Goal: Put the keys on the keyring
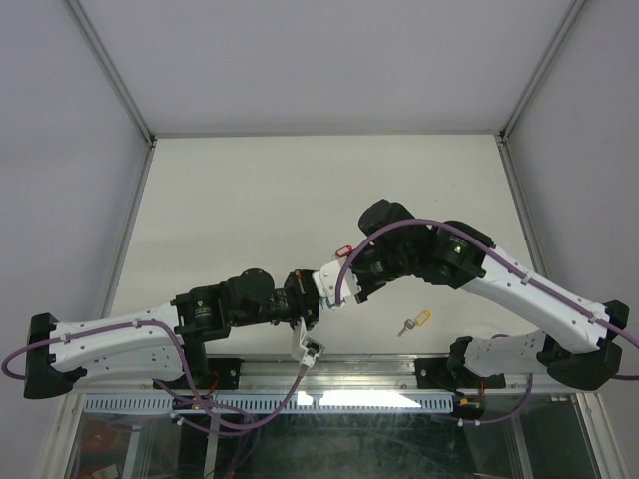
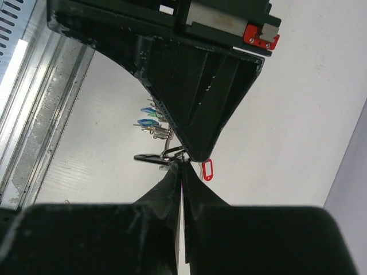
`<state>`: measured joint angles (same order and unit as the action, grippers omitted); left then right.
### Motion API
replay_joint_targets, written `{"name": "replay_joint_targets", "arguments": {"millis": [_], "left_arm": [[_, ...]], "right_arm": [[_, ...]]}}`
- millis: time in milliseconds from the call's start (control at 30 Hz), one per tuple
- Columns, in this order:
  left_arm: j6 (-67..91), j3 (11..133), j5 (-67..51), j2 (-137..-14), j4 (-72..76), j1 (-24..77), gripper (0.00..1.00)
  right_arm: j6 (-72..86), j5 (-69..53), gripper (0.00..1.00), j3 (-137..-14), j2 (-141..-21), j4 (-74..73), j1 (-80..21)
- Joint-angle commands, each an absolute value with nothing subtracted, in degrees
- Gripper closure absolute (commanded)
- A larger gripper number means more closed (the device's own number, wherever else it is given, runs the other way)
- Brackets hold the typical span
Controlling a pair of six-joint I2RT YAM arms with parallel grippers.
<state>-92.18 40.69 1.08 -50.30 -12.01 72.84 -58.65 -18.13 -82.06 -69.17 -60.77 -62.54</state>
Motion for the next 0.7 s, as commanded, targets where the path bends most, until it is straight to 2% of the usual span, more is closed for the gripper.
{"name": "replay_joint_targets", "arguments": {"millis": [0, 667], "left_arm": [[-93.2, 43.3, 1.1, -50.2, -8.0, 73.7, 1.00], [-95.8, 43.2, 2.7, -49.8, -8.0, 74.7, 1.00]], "right_arm": [[-58.9, -20.6, 1.00, -84.7, -68.4, -59.1, -62.6], [-57.8, -24.5, 1.00, -82.3, -68.8, -58.1, -62.6]]}}
